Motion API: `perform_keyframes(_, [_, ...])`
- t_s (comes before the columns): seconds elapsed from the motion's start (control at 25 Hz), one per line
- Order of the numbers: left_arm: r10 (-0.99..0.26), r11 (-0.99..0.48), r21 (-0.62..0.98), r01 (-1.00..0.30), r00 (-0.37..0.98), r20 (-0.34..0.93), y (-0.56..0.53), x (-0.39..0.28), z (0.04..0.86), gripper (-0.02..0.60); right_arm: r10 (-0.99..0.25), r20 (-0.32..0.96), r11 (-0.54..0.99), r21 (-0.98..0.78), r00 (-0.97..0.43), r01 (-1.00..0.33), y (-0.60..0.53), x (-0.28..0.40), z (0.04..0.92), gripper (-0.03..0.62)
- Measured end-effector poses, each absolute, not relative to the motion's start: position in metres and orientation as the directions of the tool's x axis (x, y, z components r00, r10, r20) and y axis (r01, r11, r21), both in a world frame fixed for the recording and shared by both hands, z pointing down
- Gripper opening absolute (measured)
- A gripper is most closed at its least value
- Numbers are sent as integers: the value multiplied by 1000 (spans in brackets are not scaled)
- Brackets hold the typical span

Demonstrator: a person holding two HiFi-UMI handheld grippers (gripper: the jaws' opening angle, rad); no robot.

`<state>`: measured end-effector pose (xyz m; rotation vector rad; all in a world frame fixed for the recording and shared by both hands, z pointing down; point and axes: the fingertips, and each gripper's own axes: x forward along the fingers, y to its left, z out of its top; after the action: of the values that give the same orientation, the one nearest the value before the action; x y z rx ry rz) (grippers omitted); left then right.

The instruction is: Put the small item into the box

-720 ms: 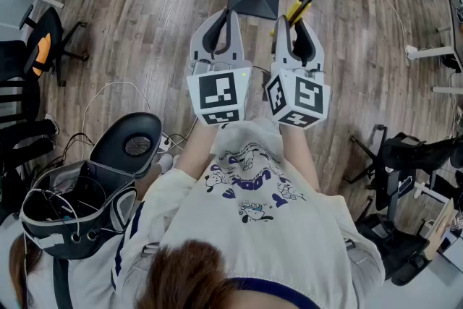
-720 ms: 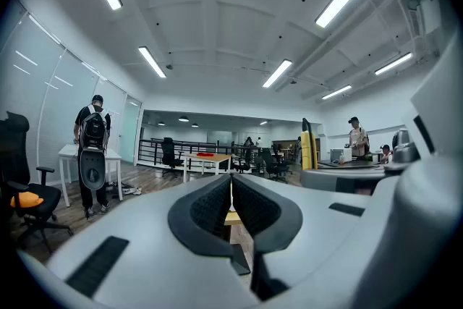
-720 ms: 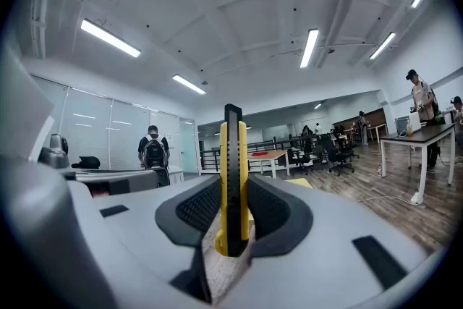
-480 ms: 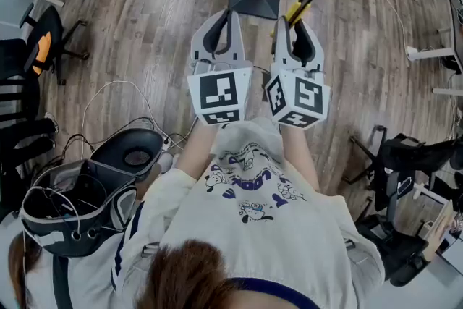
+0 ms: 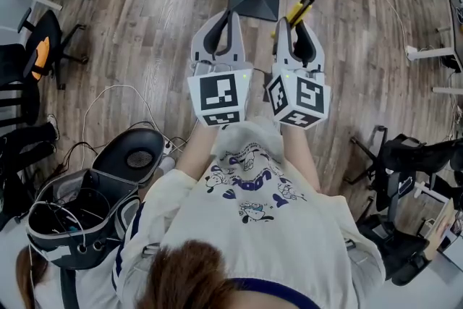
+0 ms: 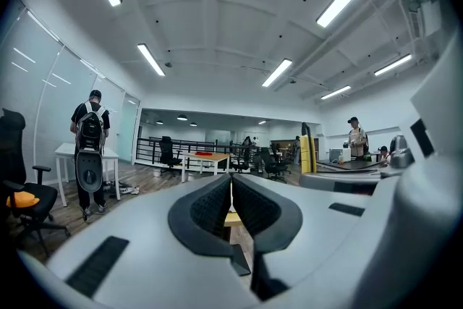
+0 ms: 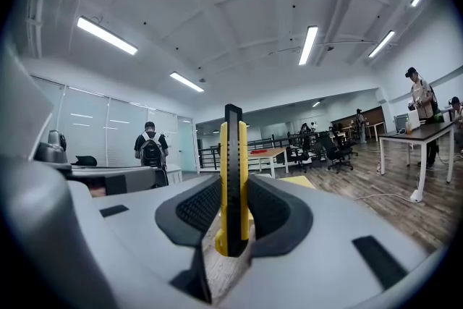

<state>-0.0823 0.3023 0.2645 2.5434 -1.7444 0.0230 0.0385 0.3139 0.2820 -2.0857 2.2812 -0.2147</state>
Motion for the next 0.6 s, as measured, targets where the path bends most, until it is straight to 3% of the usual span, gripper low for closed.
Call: perform_keyframes(0.6, [-917, -386, 57, -921, 390, 84, 259, -99, 281, 18, -992, 113, 42, -144, -59, -989, 272, 28, 298, 129])
